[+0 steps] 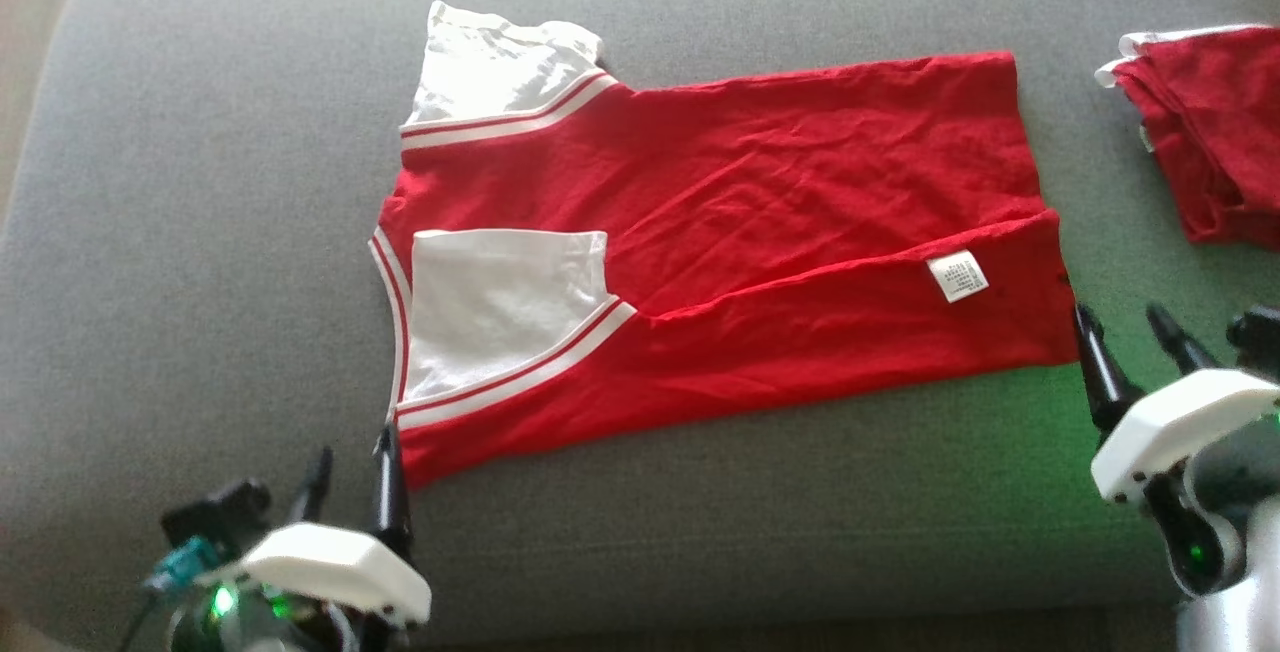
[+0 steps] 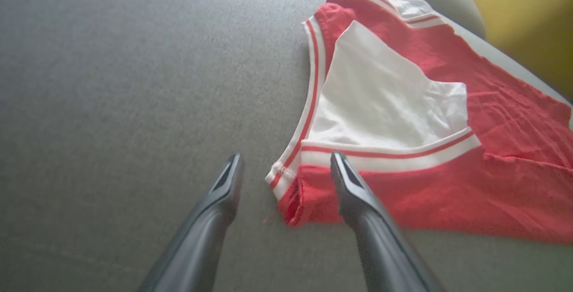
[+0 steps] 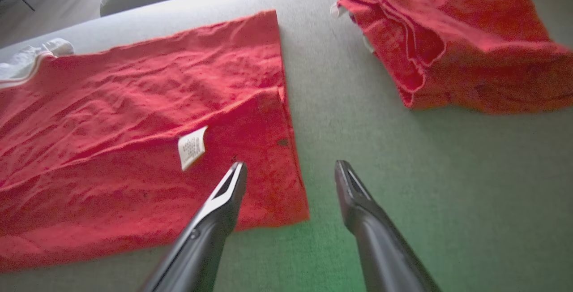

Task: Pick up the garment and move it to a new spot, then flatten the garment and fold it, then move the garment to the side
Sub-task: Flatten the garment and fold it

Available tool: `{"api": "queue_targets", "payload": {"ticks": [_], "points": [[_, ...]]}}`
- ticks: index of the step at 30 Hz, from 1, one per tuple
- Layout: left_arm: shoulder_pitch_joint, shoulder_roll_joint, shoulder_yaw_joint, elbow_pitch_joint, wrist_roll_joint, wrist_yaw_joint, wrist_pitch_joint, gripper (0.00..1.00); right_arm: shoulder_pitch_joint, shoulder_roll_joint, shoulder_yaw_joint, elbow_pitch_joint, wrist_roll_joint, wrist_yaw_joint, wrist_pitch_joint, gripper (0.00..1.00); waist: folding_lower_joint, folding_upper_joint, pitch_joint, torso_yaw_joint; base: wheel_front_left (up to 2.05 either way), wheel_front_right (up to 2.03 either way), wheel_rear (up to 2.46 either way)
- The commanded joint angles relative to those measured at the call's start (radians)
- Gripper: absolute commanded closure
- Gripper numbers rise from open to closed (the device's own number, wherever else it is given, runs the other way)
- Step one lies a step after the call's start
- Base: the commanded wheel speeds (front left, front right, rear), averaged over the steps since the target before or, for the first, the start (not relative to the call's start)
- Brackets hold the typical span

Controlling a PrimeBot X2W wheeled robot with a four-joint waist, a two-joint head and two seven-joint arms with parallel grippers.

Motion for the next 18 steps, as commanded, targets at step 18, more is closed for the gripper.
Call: {"api": "queue_targets", "payload": {"ticks": [18], "points": [[-0.825,0.205,0.016,0.111,0.107,-0.156,0.281,0.00,-0.144,-0.002,0.207,-0.132,0.033,0.000,-0.248,0.00,0.0000,0.0000,0.236,-0.082,0.00,0.00,0.00]]}}
